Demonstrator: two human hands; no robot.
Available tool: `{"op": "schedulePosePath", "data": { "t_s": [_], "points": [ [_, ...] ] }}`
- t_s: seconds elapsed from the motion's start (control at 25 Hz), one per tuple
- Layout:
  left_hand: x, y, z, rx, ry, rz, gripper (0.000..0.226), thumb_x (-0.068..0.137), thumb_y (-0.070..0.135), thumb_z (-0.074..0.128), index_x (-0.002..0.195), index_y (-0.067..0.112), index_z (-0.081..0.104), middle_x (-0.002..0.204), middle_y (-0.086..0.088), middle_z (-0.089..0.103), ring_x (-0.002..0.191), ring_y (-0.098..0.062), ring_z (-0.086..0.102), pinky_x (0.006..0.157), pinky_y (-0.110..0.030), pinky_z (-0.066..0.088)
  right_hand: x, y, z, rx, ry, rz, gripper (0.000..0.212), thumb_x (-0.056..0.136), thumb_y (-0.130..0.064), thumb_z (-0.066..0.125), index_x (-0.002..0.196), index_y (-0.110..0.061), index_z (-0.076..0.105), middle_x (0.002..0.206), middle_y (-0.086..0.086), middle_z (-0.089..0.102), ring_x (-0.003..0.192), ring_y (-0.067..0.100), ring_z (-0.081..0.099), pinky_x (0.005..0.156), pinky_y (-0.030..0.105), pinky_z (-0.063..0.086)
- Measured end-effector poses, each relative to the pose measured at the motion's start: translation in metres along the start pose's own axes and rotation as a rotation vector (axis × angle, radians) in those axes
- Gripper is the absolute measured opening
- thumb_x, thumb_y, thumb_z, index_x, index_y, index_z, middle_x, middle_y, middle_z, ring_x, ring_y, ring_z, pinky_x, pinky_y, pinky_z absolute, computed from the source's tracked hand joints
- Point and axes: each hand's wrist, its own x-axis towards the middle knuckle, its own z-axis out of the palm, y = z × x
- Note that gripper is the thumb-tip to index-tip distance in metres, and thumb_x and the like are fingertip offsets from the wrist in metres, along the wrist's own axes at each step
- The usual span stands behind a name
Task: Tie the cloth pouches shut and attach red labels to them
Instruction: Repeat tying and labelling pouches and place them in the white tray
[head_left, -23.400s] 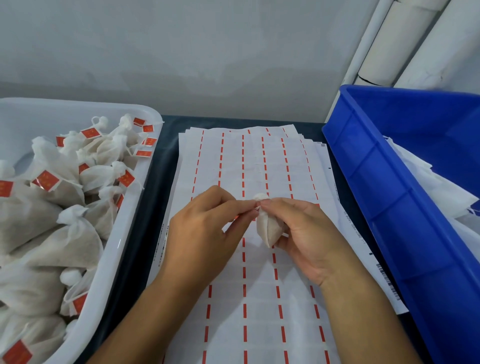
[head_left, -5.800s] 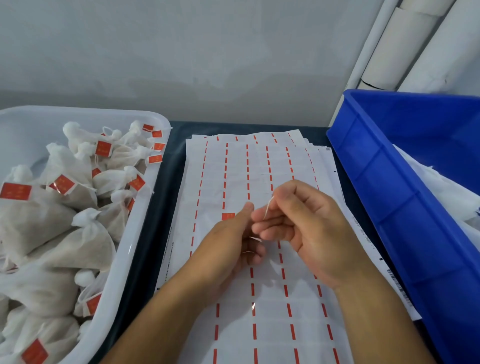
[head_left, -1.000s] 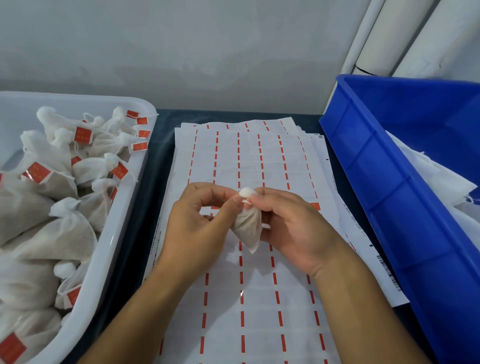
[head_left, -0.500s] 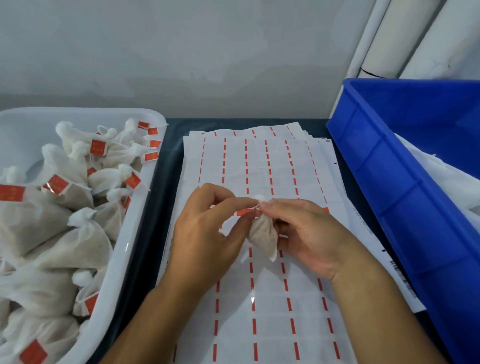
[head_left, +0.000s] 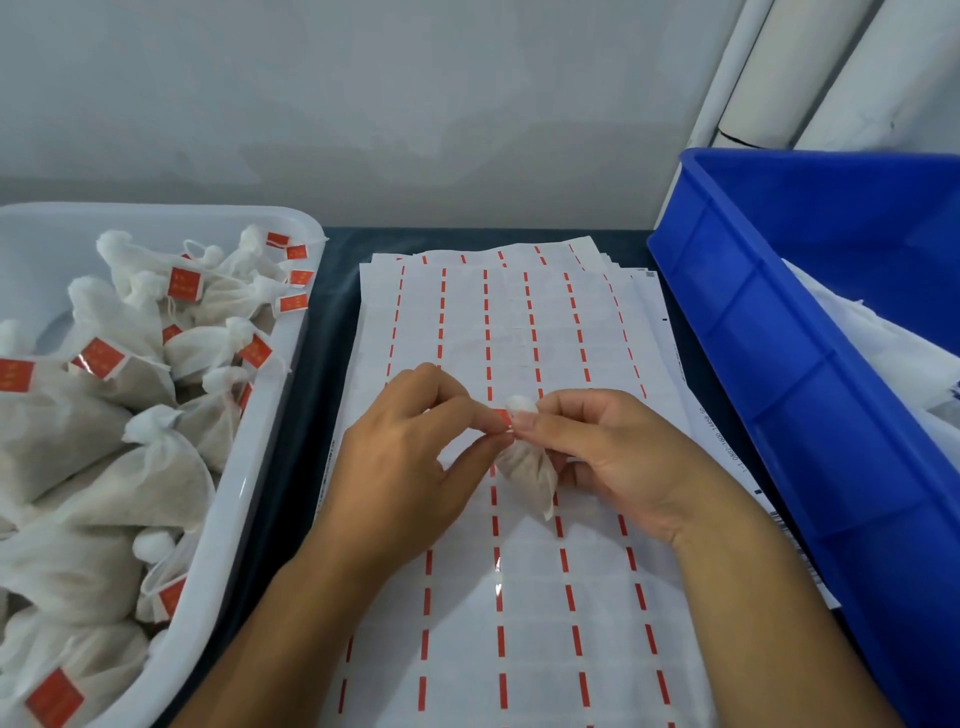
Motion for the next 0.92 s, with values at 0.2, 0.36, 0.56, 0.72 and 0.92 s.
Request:
{"op": "schedulePosePath", "data": {
  "t_s": [0.2, 0.36, 0.56, 0.72, 0.92],
  "points": [
    [-0.002, 0.006, 0.003, -0.159, -0.094, -0.191, 0.011, 0.096, 0.047, 0.060, 0.089, 0.039, 0.060, 0.094, 0.025, 0.055, 0.098, -0.005, 0.056, 0.067, -0.013, 0.049, -0.003, -0.001, 0.001, -0.072, -0.001, -0.105, 0.027, 0.085, -0.048, 0.075, 0.095, -0.024, 0.077, 0.100, 0.015, 0.072, 0.101, 0.037, 0.068, 0.092, 0.055, 0.059],
    [0.000, 0.007, 0.000, -0.348, -0.046, -0.336, 0.014, 0.092, 0.038, 0.048, 0.081, 0.033, 0.056, 0.086, 0.016, 0.060, 0.089, -0.008, 0.058, 0.071, -0.011, 0.048, -0.004, -0.002, 0.003, -0.091, 0.067, -0.199, 0.039, 0.069, -0.061, 0.075, 0.094, -0.032, 0.075, 0.098, -0.002, 0.077, 0.095, 0.020, 0.073, 0.090, 0.048, 0.061],
    [0.000, 0.010, 0.001, -0.342, 0.004, -0.300, 0.013, 0.099, 0.030, 0.061, 0.086, 0.034, 0.059, 0.090, 0.018, 0.061, 0.091, -0.007, 0.060, 0.072, -0.012, 0.051, -0.001, 0.001, 0.001, -0.012, 0.090, -0.172, 0.040, 0.071, -0.055, 0.077, 0.093, -0.021, 0.079, 0.090, 0.002, 0.078, 0.089, 0.020, 0.076, 0.088, 0.045, 0.063],
    [-0.001, 0.013, -0.001, -0.362, -0.006, -0.293, 0.020, 0.091, 0.041, 0.058, 0.111, 0.045, 0.059, 0.108, 0.028, 0.058, 0.105, 0.000, 0.058, 0.078, -0.006, 0.050, -0.001, 0.000, -0.001, 0.029, 0.043, -0.143, 0.038, 0.071, -0.053, 0.077, 0.094, -0.022, 0.081, 0.093, 0.000, 0.079, 0.090, 0.018, 0.076, 0.086, 0.035, 0.063],
    [-0.002, 0.011, -0.002, -0.183, -0.090, -0.154, 0.035, 0.094, 0.061, 0.056, 0.117, 0.040, 0.070, 0.100, 0.030, 0.061, 0.096, -0.002, 0.060, 0.074, -0.016, 0.053, -0.002, -0.001, -0.001, 0.061, 0.018, -0.095, 0.042, 0.071, -0.054, 0.077, 0.094, -0.019, 0.081, 0.095, 0.005, 0.078, 0.095, 0.025, 0.075, 0.088, 0.039, 0.062]
  ]
}}
